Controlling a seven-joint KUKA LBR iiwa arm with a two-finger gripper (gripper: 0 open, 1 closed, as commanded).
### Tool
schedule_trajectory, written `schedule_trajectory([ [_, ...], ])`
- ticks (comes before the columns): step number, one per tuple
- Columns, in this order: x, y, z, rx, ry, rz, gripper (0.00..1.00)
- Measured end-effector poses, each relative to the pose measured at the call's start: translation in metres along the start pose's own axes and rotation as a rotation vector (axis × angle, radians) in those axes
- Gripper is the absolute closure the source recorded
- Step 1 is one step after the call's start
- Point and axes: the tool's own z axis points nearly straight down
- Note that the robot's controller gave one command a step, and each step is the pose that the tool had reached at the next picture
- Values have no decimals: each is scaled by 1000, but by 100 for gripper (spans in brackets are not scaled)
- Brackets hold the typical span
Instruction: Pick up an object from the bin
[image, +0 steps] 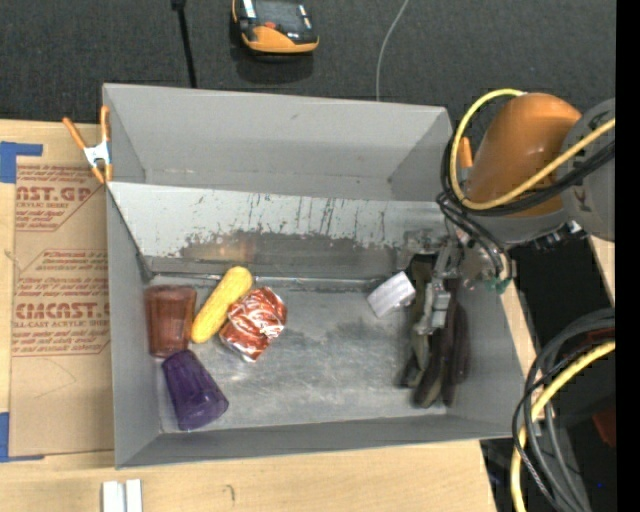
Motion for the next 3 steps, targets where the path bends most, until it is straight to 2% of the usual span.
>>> schedule_trajectory([
  [1,-1,0,-5,1,-7,-1,0],
  [2,15,-5,27,-1,-10,45,0],
  [3,13,-15,51,-2,-7,79,0],
])
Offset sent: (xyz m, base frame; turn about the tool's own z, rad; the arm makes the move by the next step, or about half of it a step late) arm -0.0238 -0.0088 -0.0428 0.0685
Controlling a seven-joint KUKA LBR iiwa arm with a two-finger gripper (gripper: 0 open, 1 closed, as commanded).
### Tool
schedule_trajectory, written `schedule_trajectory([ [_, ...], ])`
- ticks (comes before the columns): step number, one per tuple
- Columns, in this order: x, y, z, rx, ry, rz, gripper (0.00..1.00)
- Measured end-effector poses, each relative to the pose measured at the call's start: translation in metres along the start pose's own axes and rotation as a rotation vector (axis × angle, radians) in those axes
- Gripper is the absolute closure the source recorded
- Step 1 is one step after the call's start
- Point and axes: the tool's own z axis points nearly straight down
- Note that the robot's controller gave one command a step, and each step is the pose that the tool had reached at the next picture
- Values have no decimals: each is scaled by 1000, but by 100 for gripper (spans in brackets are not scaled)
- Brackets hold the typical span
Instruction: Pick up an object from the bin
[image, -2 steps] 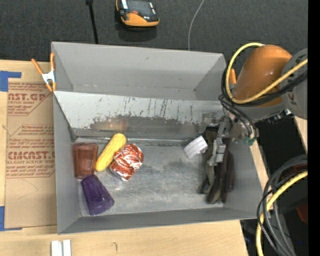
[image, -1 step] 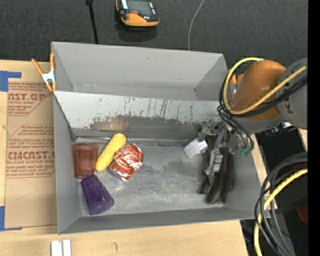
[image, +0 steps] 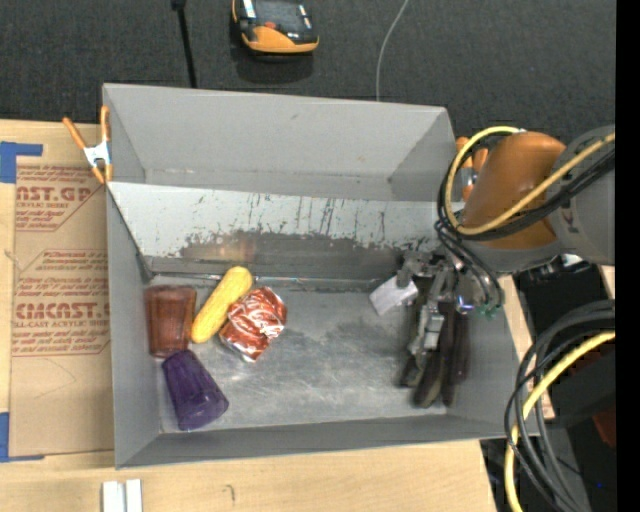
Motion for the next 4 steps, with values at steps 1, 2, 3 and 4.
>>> schedule_trajectory([
  [1,38,-19,12,0,-6,-107,0],
  [2,39,-42,53,0,3,-377,100],
  [3,39,-41,53,0,3,-378,100],
  [4,33,-35,2,-1,8,-391,100],
])
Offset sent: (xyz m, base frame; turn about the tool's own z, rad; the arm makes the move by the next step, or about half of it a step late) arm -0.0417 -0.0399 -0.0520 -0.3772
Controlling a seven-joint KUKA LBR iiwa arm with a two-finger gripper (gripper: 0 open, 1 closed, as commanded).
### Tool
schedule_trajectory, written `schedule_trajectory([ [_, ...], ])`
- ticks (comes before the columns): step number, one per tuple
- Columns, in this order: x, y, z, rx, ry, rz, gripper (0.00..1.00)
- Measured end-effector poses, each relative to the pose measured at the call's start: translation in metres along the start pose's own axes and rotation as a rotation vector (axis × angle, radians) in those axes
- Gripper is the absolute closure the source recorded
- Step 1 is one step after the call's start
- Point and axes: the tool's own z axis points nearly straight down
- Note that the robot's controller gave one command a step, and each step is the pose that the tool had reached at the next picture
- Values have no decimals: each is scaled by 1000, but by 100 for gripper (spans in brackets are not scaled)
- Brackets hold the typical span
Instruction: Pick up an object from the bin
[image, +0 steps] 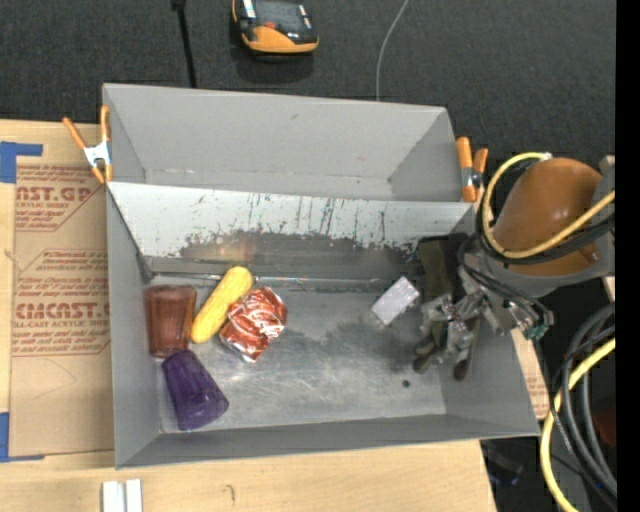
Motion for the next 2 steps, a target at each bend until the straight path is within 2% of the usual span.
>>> schedule_trajectory([
  [1,2,2,-15,11,-19,-26,100],
  [2,-6,12,-122,4,-8,-65,100],
])
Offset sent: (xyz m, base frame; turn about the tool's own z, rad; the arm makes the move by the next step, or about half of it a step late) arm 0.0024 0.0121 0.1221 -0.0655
